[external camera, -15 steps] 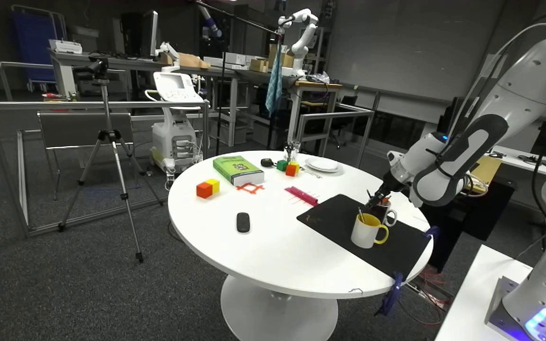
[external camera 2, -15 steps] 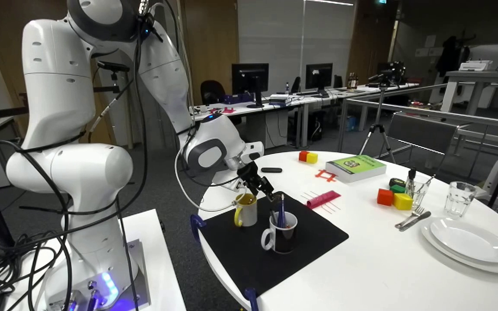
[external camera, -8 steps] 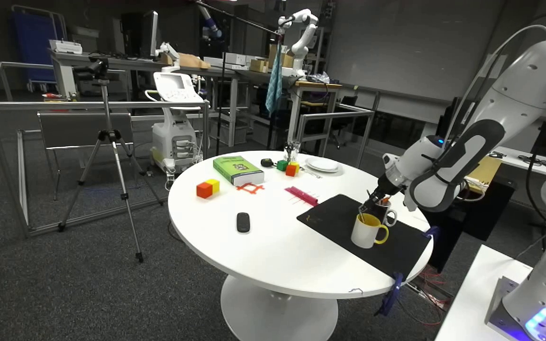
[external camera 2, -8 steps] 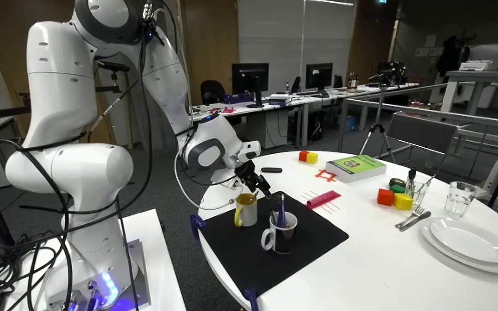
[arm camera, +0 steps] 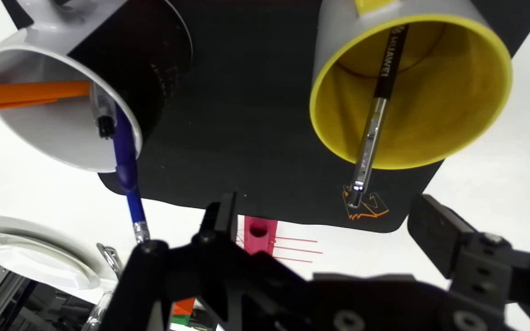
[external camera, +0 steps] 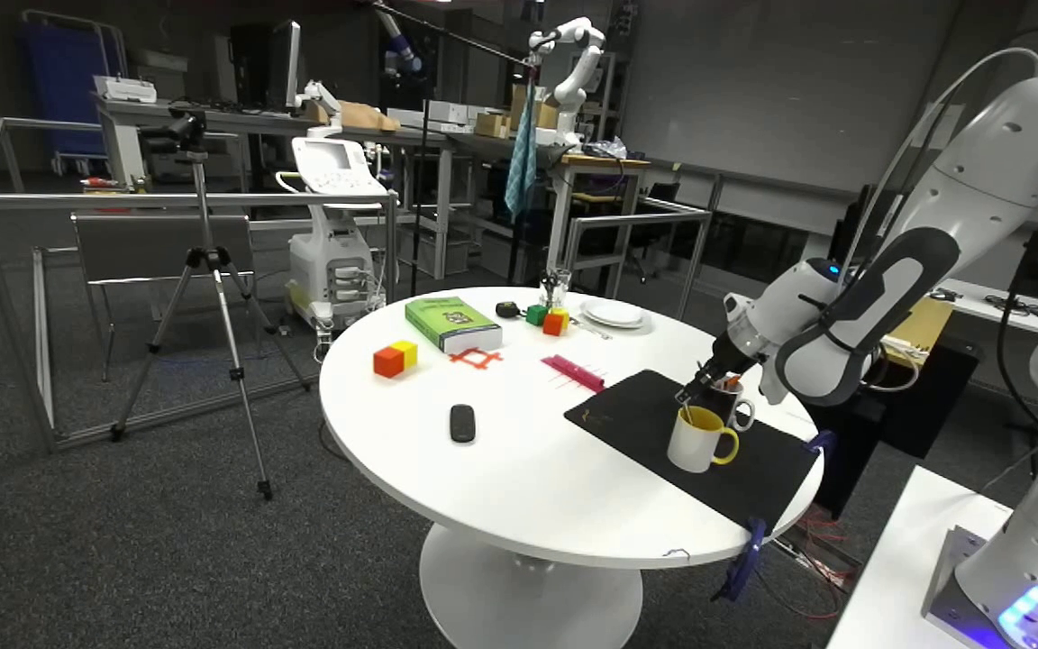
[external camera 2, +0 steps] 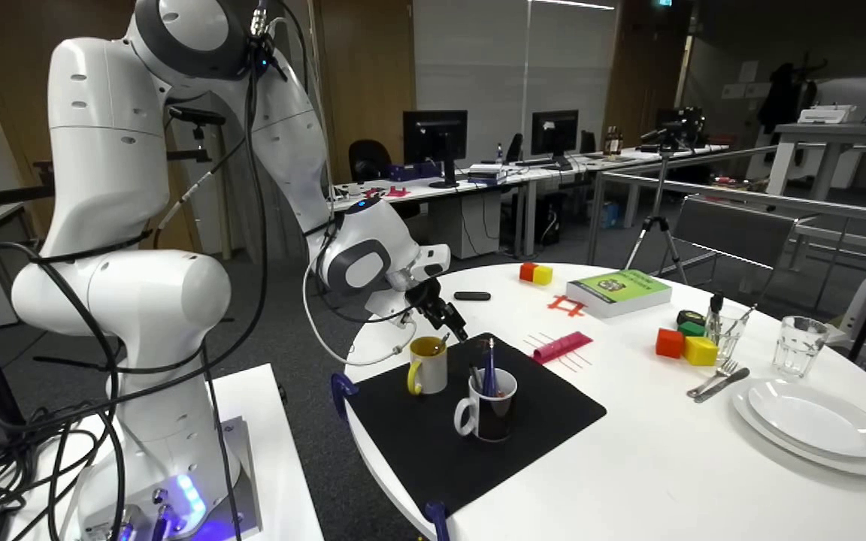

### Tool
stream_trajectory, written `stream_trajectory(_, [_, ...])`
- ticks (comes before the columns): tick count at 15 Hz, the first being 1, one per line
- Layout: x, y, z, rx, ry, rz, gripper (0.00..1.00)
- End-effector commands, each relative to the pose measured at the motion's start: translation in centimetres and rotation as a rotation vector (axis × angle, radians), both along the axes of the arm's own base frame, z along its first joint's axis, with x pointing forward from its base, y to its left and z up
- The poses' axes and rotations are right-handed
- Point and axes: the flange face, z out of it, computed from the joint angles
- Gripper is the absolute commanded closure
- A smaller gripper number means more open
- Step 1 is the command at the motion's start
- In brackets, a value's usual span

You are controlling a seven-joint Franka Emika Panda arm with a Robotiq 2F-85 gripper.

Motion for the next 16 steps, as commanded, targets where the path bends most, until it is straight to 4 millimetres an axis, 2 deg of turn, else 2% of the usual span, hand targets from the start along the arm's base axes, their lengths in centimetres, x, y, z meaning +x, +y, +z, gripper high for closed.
stream_trajectory(1, [0.0, 0.6, 0.5, 0.043, -0.013, -0.005, 0.00])
stream_trajectory(3, [0.0, 0.9, 0.4, 0.048, -0.012, -0.005, 0.03])
stream_trajectory(4, [0.1, 0.9, 0.3, 0.050, -0.011, -0.005, 0.21])
stream_trajectory(7, [0.2, 0.9, 0.2, 0.056, -0.004, -0.007, 0.36])
stream_trajectory(13, [0.4, 0.9, -0.2, 0.067, 0.015, -0.005, 0.83])
stream_trajectory(15, [0.5, 0.9, -0.4, 0.071, 0.018, -0.004, 0.97])
stream_trajectory(16, [0.5, 1.0, -0.5, 0.071, 0.019, -0.003, 1.00])
